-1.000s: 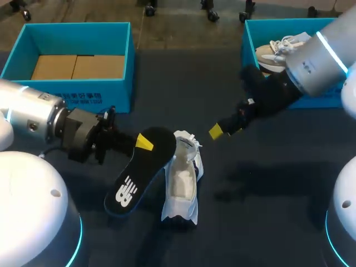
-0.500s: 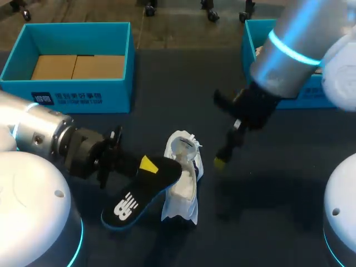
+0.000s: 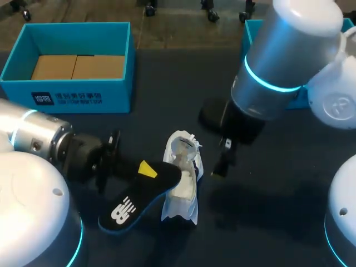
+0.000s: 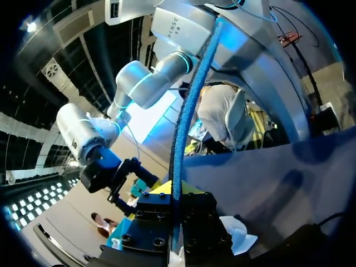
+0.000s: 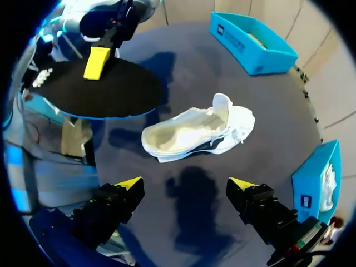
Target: Take the shoe out of the shoebox, open the shoe tongue, remove and reinsert the insole, then place the shoe into the shoebox
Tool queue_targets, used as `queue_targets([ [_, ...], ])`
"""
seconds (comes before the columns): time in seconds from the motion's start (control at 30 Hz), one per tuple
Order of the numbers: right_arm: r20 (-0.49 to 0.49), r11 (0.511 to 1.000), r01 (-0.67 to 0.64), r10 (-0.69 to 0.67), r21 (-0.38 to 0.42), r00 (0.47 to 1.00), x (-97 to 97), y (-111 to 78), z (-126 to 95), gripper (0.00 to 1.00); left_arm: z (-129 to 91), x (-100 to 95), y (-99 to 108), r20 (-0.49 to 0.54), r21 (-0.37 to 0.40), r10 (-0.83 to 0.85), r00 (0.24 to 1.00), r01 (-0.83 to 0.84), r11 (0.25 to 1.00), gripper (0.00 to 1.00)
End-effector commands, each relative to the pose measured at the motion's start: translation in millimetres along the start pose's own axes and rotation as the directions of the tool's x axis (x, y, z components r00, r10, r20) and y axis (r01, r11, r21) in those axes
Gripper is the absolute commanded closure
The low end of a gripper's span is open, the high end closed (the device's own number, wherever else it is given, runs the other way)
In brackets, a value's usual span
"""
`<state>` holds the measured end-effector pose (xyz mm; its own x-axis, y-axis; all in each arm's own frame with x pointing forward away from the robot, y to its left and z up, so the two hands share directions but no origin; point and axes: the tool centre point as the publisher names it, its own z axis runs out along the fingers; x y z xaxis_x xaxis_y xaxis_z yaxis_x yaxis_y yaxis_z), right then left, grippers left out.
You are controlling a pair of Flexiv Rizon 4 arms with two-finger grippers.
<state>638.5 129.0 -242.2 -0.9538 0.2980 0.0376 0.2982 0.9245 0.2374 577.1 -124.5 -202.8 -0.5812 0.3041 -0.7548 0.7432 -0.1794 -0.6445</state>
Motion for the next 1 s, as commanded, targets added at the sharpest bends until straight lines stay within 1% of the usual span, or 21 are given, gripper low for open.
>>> queue_targets([
  [0.03, 0.002, 0.998, 0.054, -0.054, -0.038, 0.999, 3.8, 0.8, 39.0, 0.00, 8.6, 19.4, 3.7, 0.030, 0.005, 0.002, 1.000, -0.002, 1.000, 1.00],
  [0.1, 0.043, 0.994, 0.091, -0.088, -0.067, 0.995, 7.2, 1.7, 48.8, 0.00, 11.8, 25.2, 3.8, 0.044, 0.014, -0.009, 0.999, 0.009, 1.000, 1.00],
  [0.13, 0.114, 0.986, 0.128, -0.116, -0.104, 0.987, 11.1, 1.5, 56.0, 0.00, 13.8, 29.5, 4.1, 0.059, 0.025, -0.051, 0.997, 0.050, 0.998, 1.00],
  [0.17, 0.154, 0.980, 0.128, -0.105, -0.151, 0.982, 13.9, 0.4, 61.9, 0.00, 13.8, 29.5, 4.1, 0.059, 0.025, -0.051, 0.997, 0.050, 0.998, 1.00],
  [0.2, 0.162, 0.972, 0.116, -0.083, -0.205, 0.983, 15.2, -1.3, 69.2, 0.00, 13.8, 29.5, 4.1, 0.059, 0.025, -0.051, 0.997, 0.050, 0.998, 1.00],
  [0.57, 0.162, 0.972, 0.116, -0.083, -0.205, 0.983, 15.2, -1.3, 69.2, 0.00, 13.8, 29.5, 4.1, 0.059, 0.025, -0.051, 0.997, 0.050, 0.998, 1.00],
  [0.6, 0.150, 0.977, 0.112, -0.085, -0.182, 0.985, 14.1, -0.2, 70.0, 0.00, 16.5, 30.5, 8.1, 0.060, 0.038, -0.041, 0.997, 0.039, 0.999, 1.00],
  [0.63, 0.146, 0.977, 0.116, -0.090, -0.181, 0.985, 13.5, 0.0, 72.9, 0.00, 18.5, 31.4, 13.0, 0.074, 0.031, -0.039, 0.996, 0.037, 0.999, 1.00],
  [0.77, 0.109, 0.975, 0.099, -0.079, -0.197, 0.991, 13.6, -3.9, 86.7, 0.00, 23.7, 37.0, 27.2, 0.083, 0.029, -0.046, 0.996, 0.044, 0.999, 1.00],
  [0.93, 0.101, 0.970, 0.104, -0.084, -0.218, 0.991, 12.5, -6.9, 95.5, 0.00, 26.9, 39.7, 36.6, 0.097, 0.037, -0.064, 0.993, 0.060, 0.997, 1.00],
  [1.0, 0.092, 0.973, 0.102, -0.084, -0.209, 0.992, 11.8, -6.1, 97.2, 0.00, 28.9, 39.8, 39.3, 0.097, 0.040, -0.070, 0.993, 0.067, 0.997, 1.00],
])
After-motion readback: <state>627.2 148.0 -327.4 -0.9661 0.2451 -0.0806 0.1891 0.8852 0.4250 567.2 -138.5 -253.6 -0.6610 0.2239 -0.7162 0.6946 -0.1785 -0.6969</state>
